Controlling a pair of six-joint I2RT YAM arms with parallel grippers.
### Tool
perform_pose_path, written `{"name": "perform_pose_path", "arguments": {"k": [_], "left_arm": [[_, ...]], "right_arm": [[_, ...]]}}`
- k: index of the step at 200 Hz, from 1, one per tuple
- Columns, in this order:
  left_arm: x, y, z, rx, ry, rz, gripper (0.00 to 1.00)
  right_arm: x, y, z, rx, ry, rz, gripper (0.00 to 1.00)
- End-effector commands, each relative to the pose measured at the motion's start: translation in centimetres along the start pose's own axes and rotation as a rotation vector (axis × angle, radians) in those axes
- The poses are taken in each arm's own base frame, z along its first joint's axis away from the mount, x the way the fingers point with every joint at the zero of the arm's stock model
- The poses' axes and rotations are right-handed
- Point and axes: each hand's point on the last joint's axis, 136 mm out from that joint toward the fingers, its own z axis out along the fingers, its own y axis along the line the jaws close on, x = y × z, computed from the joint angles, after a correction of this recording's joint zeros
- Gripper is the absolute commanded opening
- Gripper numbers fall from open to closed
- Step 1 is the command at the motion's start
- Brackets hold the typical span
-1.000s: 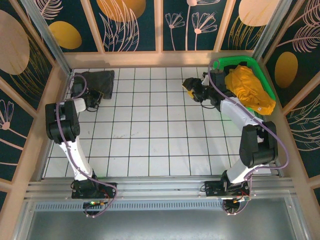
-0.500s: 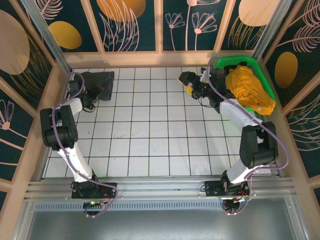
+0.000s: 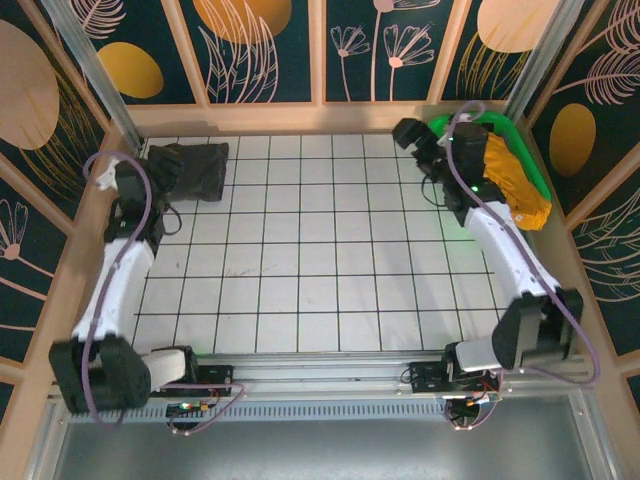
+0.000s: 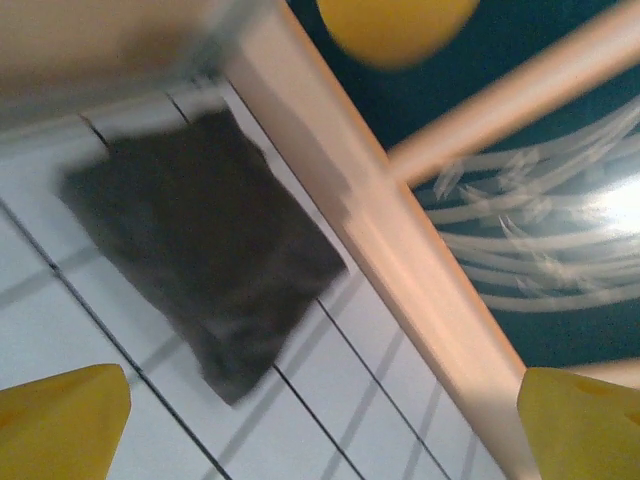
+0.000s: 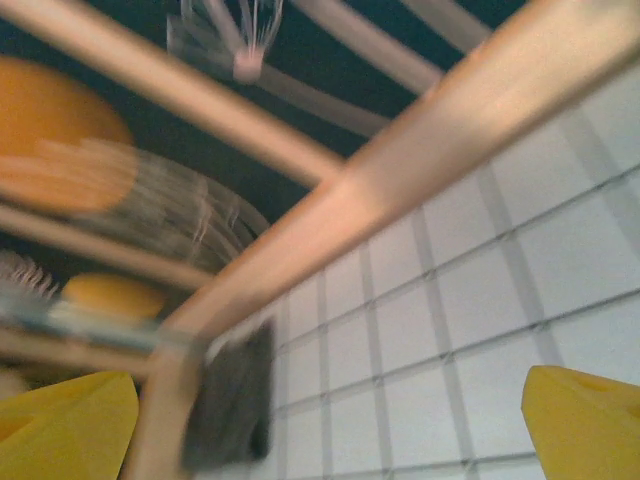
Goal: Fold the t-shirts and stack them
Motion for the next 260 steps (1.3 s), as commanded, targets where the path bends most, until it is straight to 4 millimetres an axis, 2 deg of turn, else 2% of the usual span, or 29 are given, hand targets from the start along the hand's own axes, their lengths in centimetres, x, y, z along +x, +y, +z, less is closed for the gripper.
{"name": "perform_pose_path", "arguments": {"k": [1, 14, 22, 36, 46, 68, 86, 97, 114, 134, 160, 172, 186, 202, 213, 224, 235, 243, 252, 260], "left_arm": [[-2.7, 6.0, -3.0, -0.145, -0.289, 0.155, 0.99], [-1.9, 7.3, -3.5, -0.115, -0.336, 0.282, 0.99], [-0.7, 8.1, -3.3, -0.097, -0.325, 0.355, 0.99], [2.5, 9.2, -2.2, -0.048, -0.236, 0.467, 0.99], [4.0, 10.6, -1.5, -0.073, -0.178, 0.486, 0.99], [5.8, 12.4, 0.0, -0.109, -0.135, 0.563, 0.99], [6.6, 12.8, 1.1, -0.081, -0.158, 0.579, 0.99], [7.1, 13.4, 2.2, -0.108, -0.141, 0.595, 0.99], [7.4, 13.0, 3.7, -0.100, -0.135, 0.622, 0.99], [6.9, 11.5, 5.3, -0.061, -0.173, 0.597, 0.99], [8.1, 10.5, 7.7, -0.037, -0.103, 0.668, 0.99], [8.2, 10.2, 7.0, 0.002, -0.116, 0.671, 0.99], [7.6, 10.0, 4.5, 0.072, -0.199, 0.653, 0.99], [7.3, 9.9, 0.9, 0.176, -0.306, 0.634, 0.99], [7.1, 10.3, -0.3, 0.197, -0.351, 0.619, 0.99], [7.7, 9.9, -0.1, 0.218, -0.337, 0.643, 0.99], [9.2, 9.4, 1.1, 0.242, -0.284, 0.699, 0.99], [9.6, 8.6, 1.8, 0.269, -0.287, 0.717, 0.99], [10.6, 8.9, 3.3, 0.215, -0.193, 0.751, 0.99], [10.3, 8.5, 2.8, 0.235, -0.236, 0.742, 0.99]], "right_arm": [[-5.3, -5.1, -6.4, 0.347, -0.345, -0.215, 0.99], [-5.1, -6.9, -8.3, 0.375, -0.464, -0.364, 0.99], [-4.2, -9.1, -9.3, 0.438, -0.517, -0.448, 0.99], [-1.8, -13.3, -10.0, 0.572, -0.492, -0.608, 0.99], [0.0, -15.8, -9.7, 0.623, -0.420, -0.665, 0.99], [3.5, -19.9, -9.2, 0.643, -0.340, -0.683, 0.99], [5.3, -22.8, -9.0, 0.656, -0.325, -0.631, 0.99], [6.0, -23.8, -8.5, 0.659, -0.308, -0.621, 0.99], [6.0, -23.7, -7.2, 0.596, -0.319, -0.632, 0.99], [5.7, -24.7, -5.3, 0.579, -0.299, -0.637, 0.99], [4.6, -25.1, -3.3, 0.521, -0.323, -0.585, 0.99], [5.1, -25.2, -2.7, 0.495, -0.308, -0.592, 0.99], [6.1, -24.4, -3.0, 0.432, -0.313, -0.630, 0.99], [6.4, -23.5, -4.7, 0.376, -0.381, -0.639, 0.99], [6.6, -23.1, -5.6, 0.349, -0.409, -0.643, 0.99], [7.0, -22.9, -5.9, 0.323, -0.418, -0.654, 0.99], [7.2, -22.9, -5.8, 0.308, -0.433, -0.675, 0.99], [7.4, -23.6, -4.9, 0.334, -0.377, -0.657, 0.99], [7.2, -23.7, -3.9, 0.328, -0.350, -0.657, 0.99], [7.2, -23.8, -3.9, 0.326, -0.339, -0.646, 0.99]]}}
